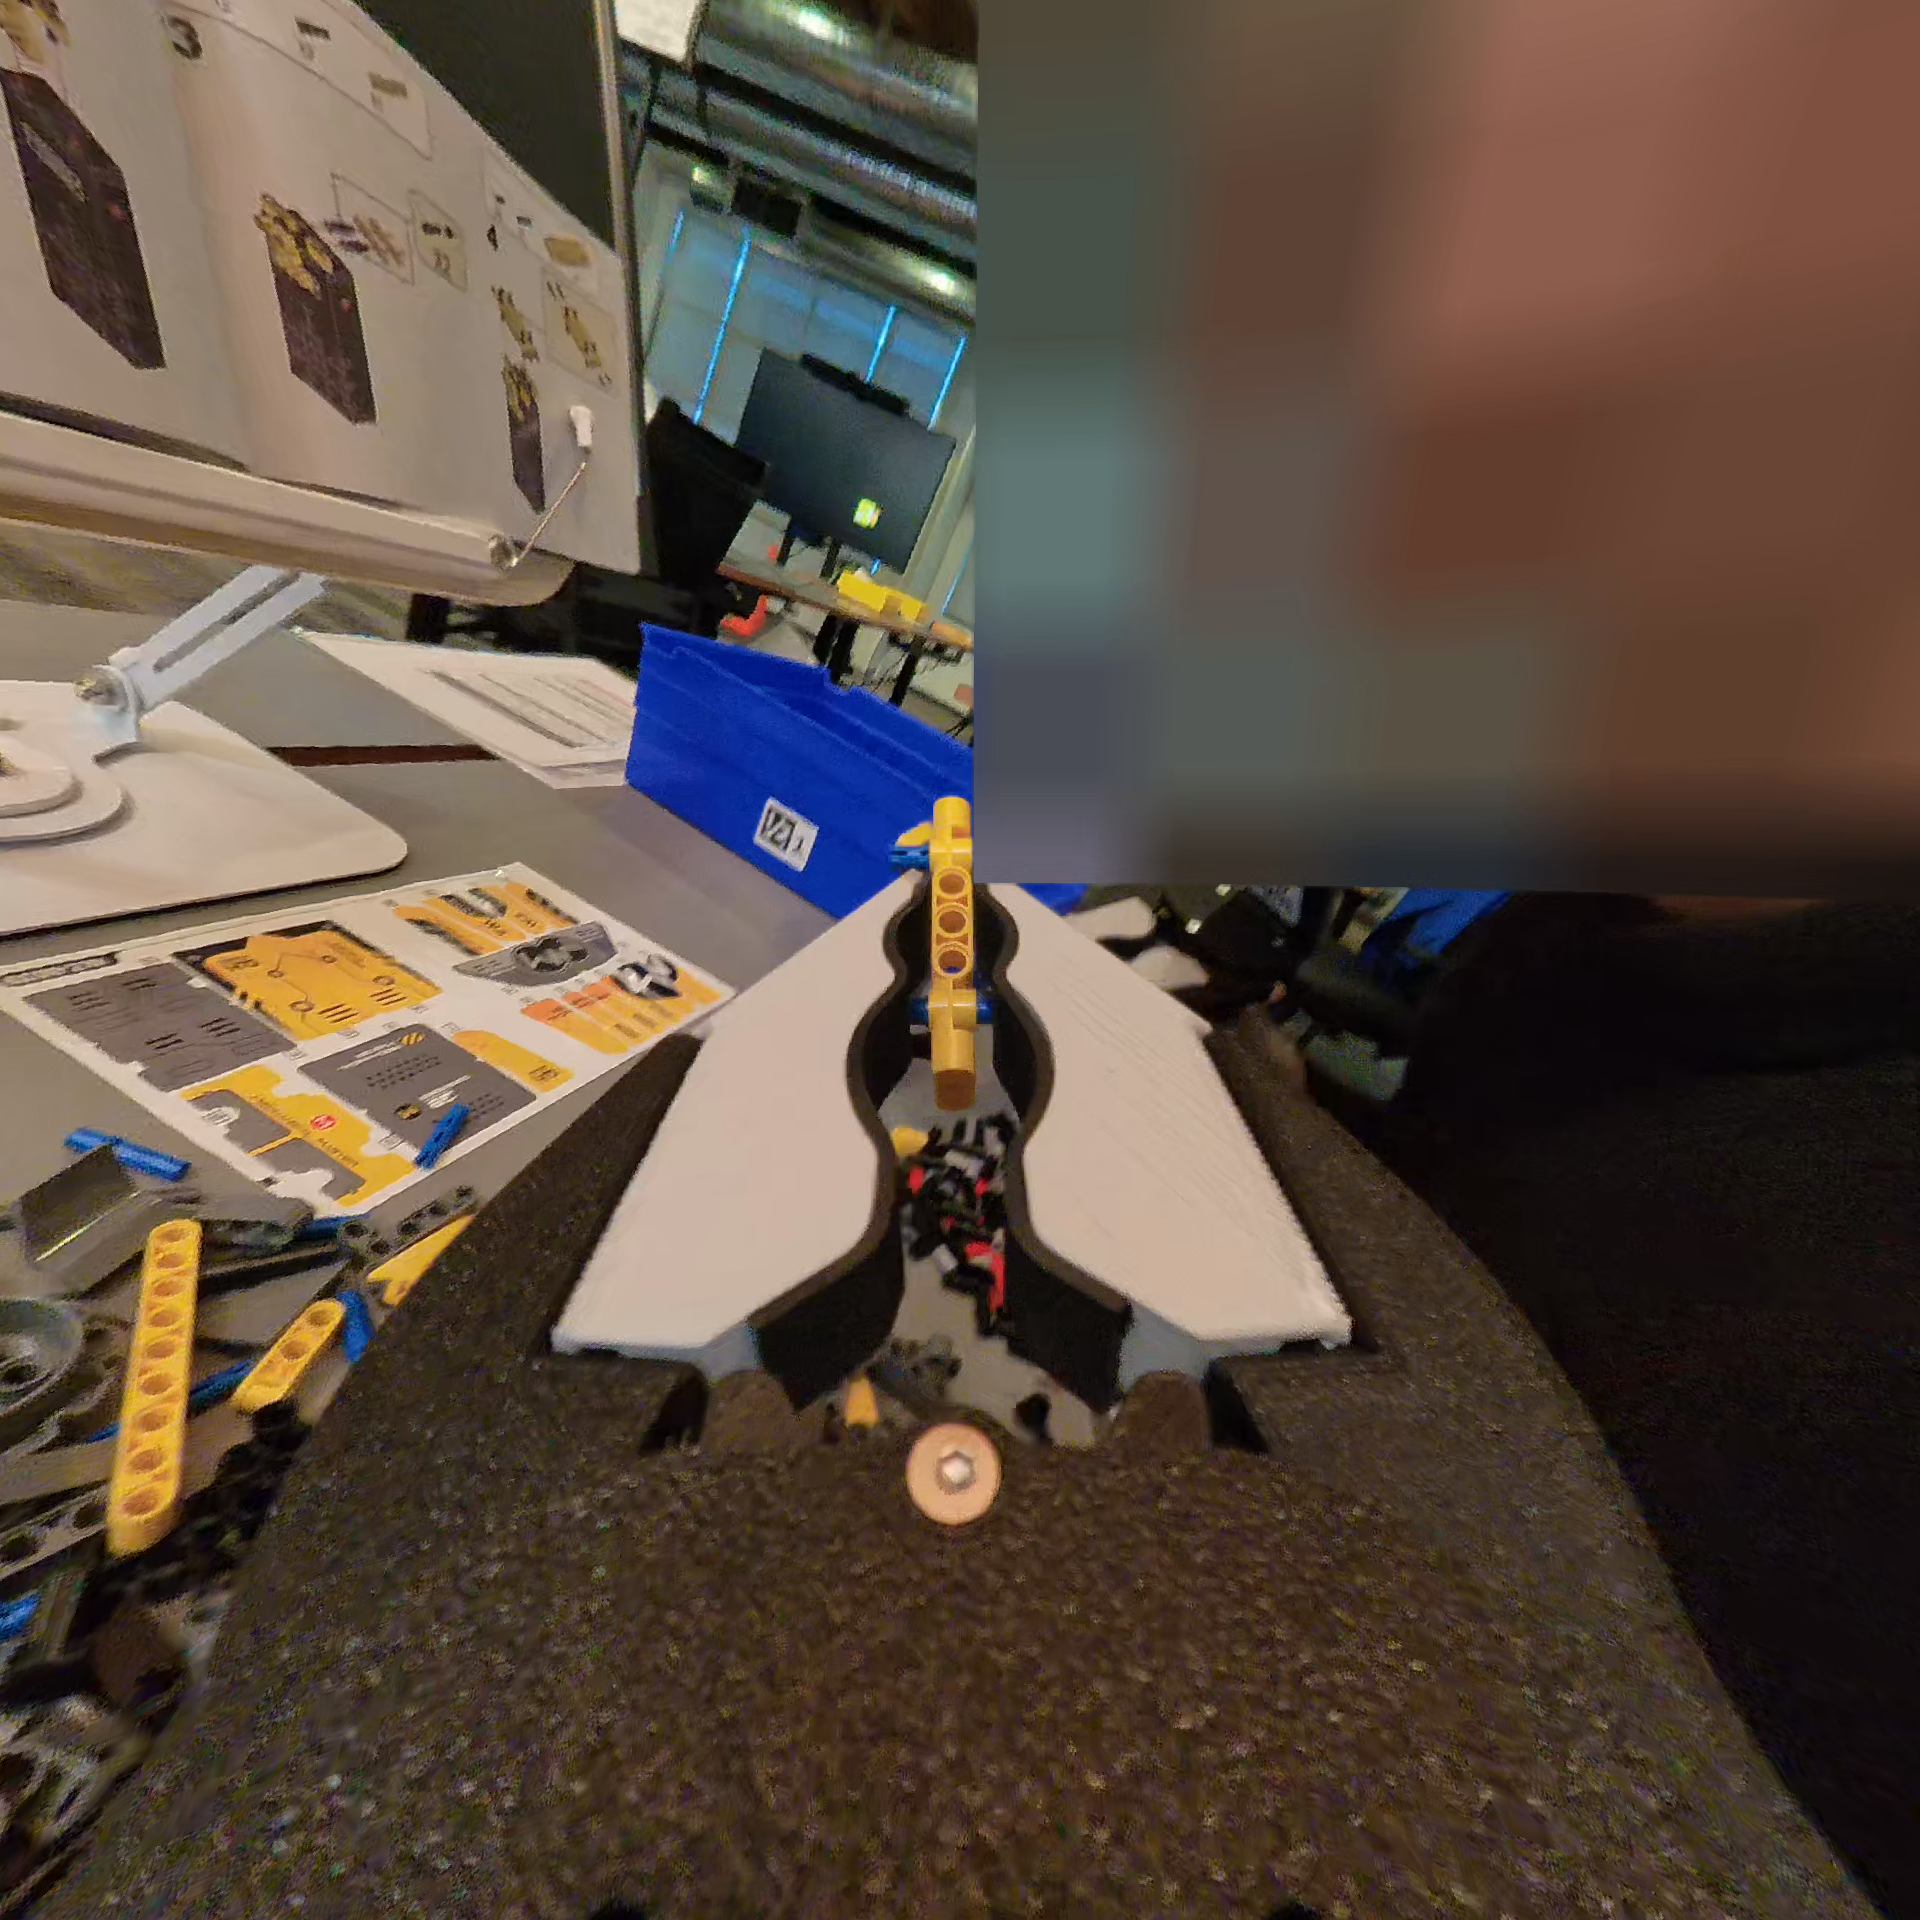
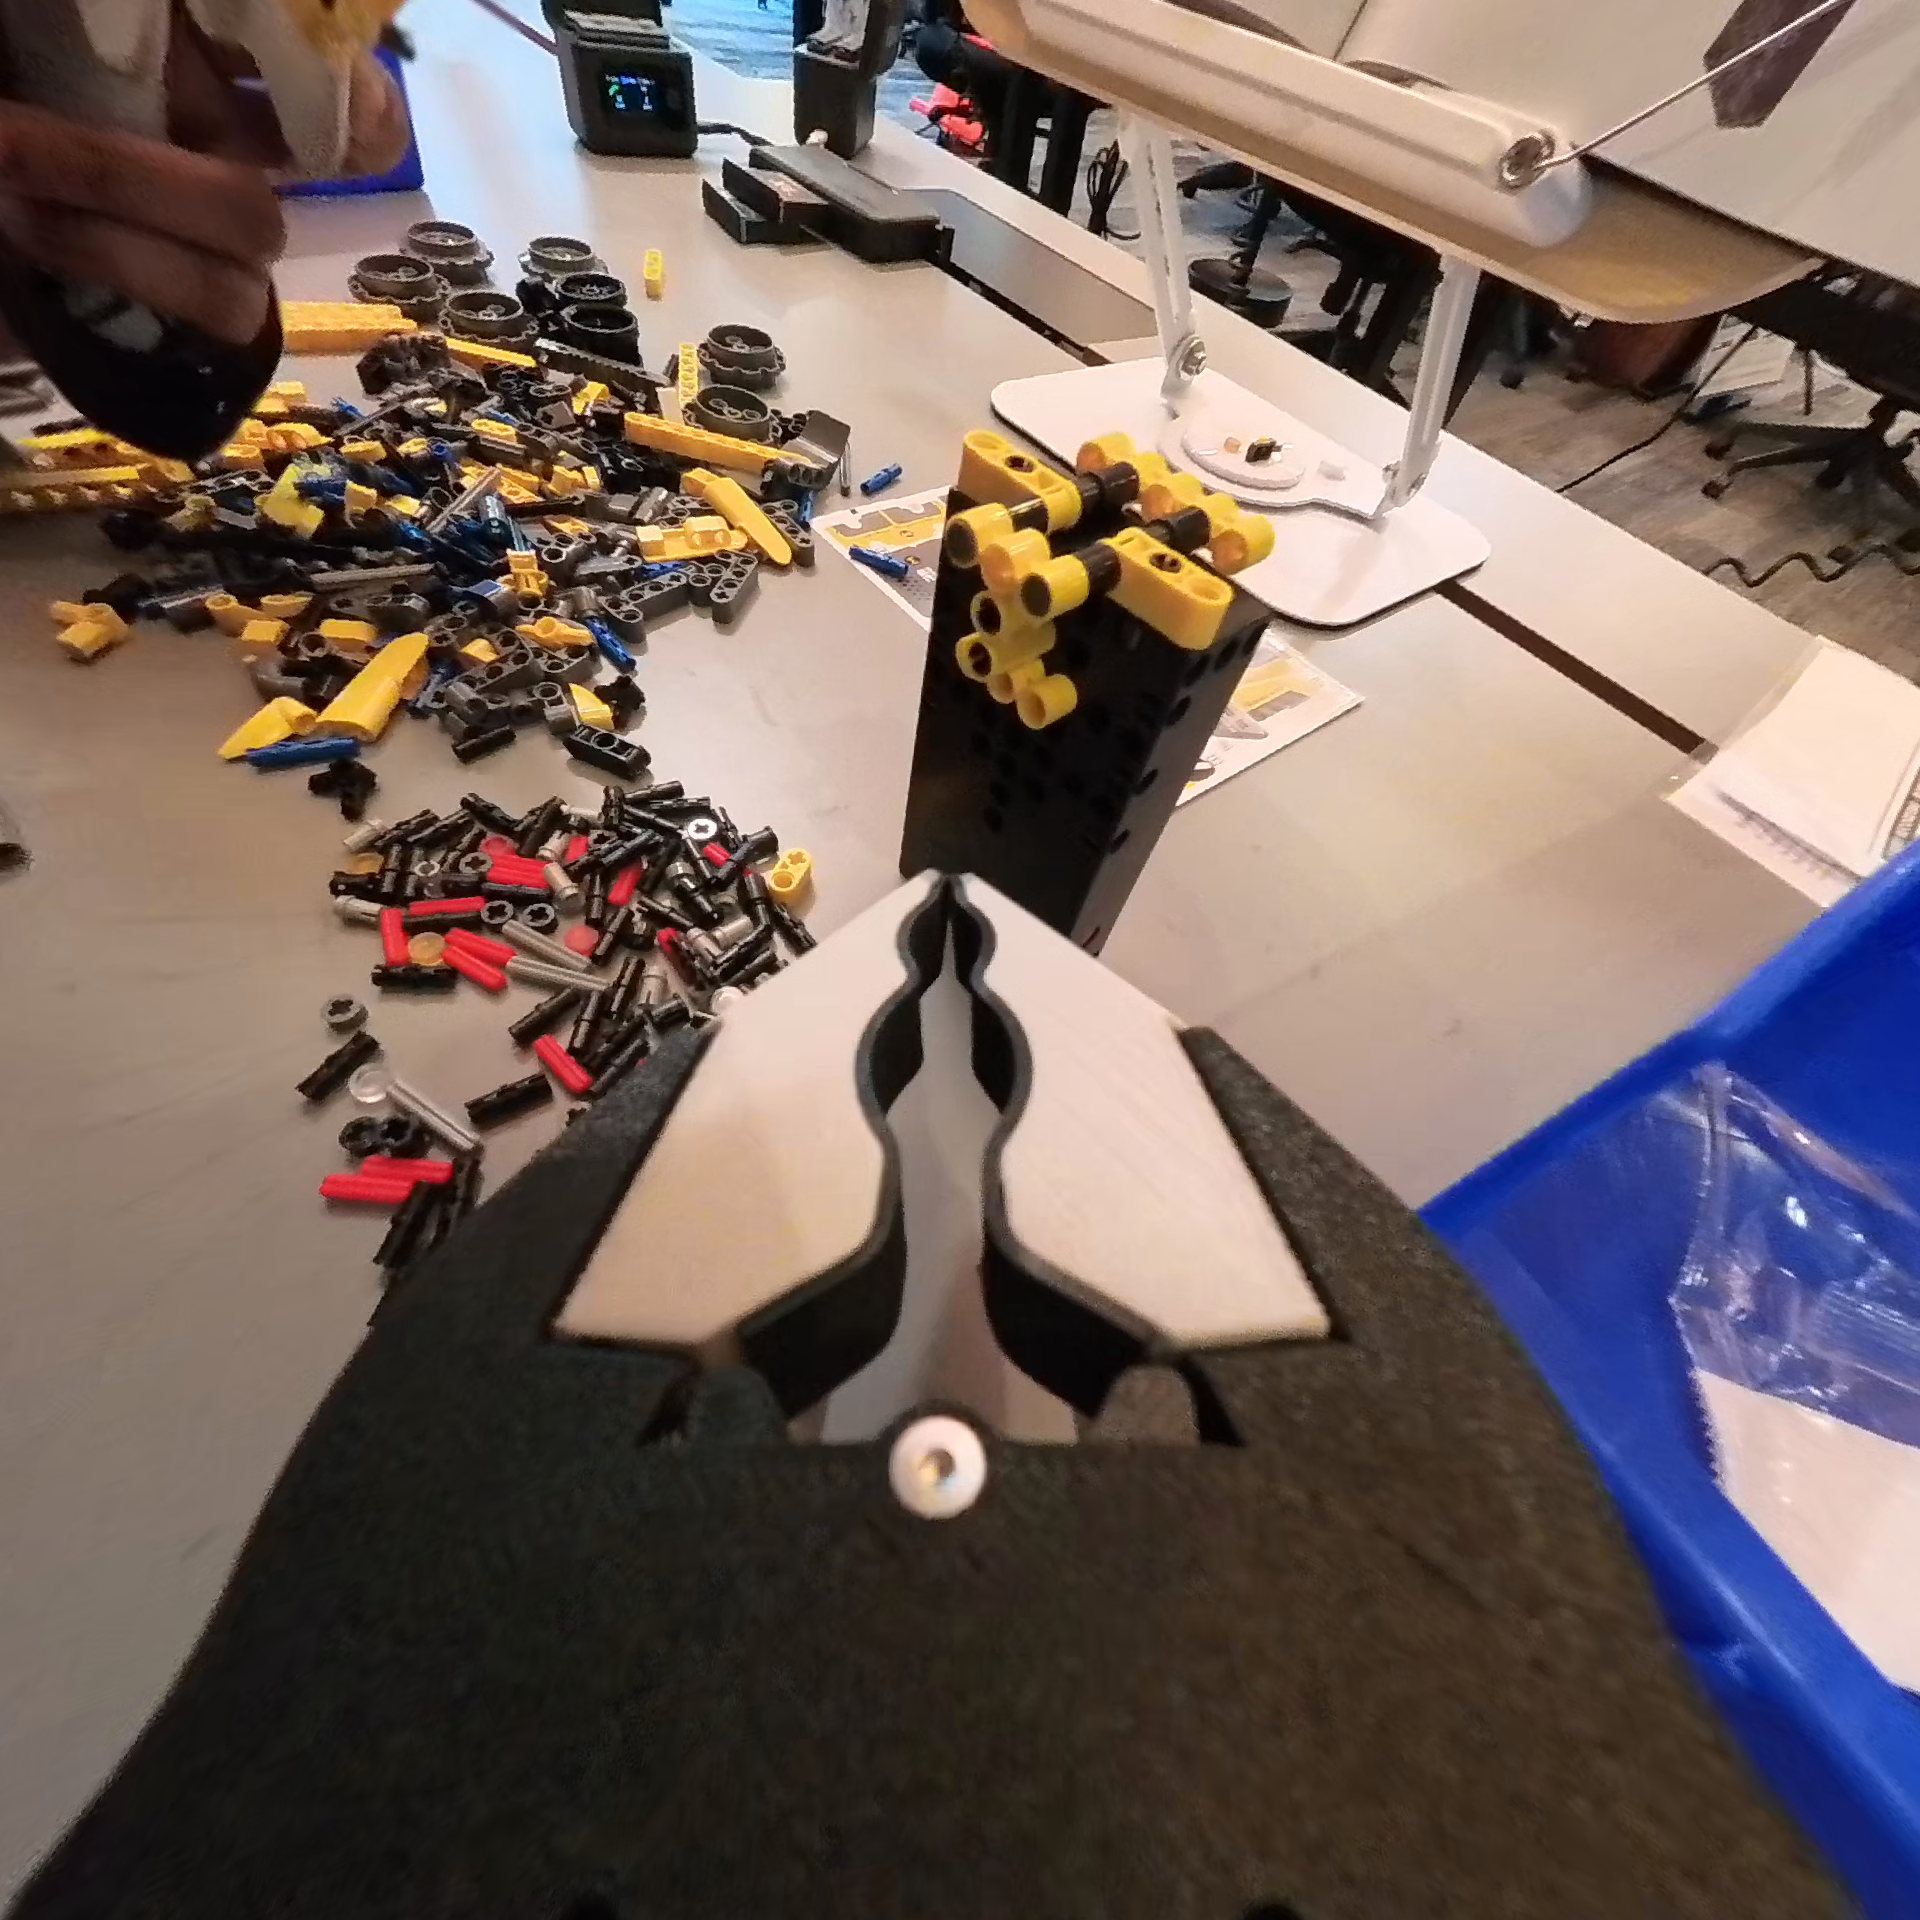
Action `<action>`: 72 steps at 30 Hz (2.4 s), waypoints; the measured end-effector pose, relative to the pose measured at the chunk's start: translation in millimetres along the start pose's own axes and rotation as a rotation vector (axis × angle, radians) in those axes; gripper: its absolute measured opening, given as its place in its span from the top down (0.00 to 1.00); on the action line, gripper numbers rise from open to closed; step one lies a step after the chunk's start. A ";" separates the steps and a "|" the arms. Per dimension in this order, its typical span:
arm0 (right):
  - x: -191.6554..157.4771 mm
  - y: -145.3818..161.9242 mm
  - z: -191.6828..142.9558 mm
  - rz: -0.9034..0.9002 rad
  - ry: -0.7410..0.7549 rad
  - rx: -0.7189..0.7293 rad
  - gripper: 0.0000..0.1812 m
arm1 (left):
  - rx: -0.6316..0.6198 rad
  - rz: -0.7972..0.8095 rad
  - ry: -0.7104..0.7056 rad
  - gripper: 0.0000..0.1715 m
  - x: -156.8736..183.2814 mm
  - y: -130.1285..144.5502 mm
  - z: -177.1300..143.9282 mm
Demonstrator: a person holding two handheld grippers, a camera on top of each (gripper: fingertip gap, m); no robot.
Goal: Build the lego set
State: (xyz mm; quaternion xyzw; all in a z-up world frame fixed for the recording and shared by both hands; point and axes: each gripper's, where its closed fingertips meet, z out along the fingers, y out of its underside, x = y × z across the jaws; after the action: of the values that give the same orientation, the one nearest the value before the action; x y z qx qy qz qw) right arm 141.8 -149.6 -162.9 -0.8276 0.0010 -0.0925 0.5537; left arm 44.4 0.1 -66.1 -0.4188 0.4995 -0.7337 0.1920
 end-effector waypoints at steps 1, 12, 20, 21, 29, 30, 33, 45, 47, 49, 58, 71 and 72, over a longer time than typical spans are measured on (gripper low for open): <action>0.9 -0.3 -0.6 0.003 0.003 0.002 1.00 | -0.032 0.023 -0.017 0.96 -2.1 5.4 -0.6; 19.1 -6.4 -10.9 0.040 0.080 0.052 1.00 | -0.034 0.091 0.079 0.96 31.9 9.0 0.6; 34.1 0.3 -21.6 0.071 0.179 0.051 1.00 | -0.139 0.176 0.153 0.96 64.9 40.0 16.8; 34.1 0.3 -23.2 0.068 0.190 0.053 1.00 | -0.144 0.191 0.155 0.96 67.5 41.6 17.5; 19.5 -4.3 -35.9 0.071 0.251 0.094 1.00 | -0.159 0.253 0.133 0.96 72.2 49.4 20.0; 17.8 -5.2 -37.9 0.065 0.263 0.101 1.00 | -0.157 0.254 0.127 0.96 71.1 49.1 20.0; 13.6 -7.1 -44.0 0.061 0.287 0.120 1.00 | -0.146 0.251 0.116 0.96 68.6 47.4 19.8; -13.8 -12.9 -58.8 0.102 0.242 0.186 1.00 | -0.118 0.250 0.071 0.96 58.6 44.5 20.3; -30.7 -13.1 -55.1 0.104 0.167 0.174 1.00 | -0.105 0.255 0.045 0.96 53.8 40.7 17.9; -52.5 -10.0 -49.1 0.095 0.068 0.131 1.00 | -0.092 0.244 0.034 0.96 50.5 37.4 15.6; -125.6 24.1 -23.4 0.090 -0.036 -0.194 0.94 | -0.096 0.224 0.028 0.96 47.6 37.8 15.1; -129.1 41.5 -8.0 0.077 -0.016 -0.335 0.94 | -0.182 0.249 0.079 0.96 59.6 58.6 22.8; -128.4 41.7 -7.8 0.075 -0.010 -0.336 0.95 | -0.192 0.254 0.090 0.96 61.9 60.9 23.2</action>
State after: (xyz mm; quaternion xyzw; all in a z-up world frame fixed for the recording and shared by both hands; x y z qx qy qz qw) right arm 18.5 -159.5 -217.8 -0.9084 0.0446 -0.0664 0.4104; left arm 19.2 -82.5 -90.9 -0.3356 0.6242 -0.6704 0.2198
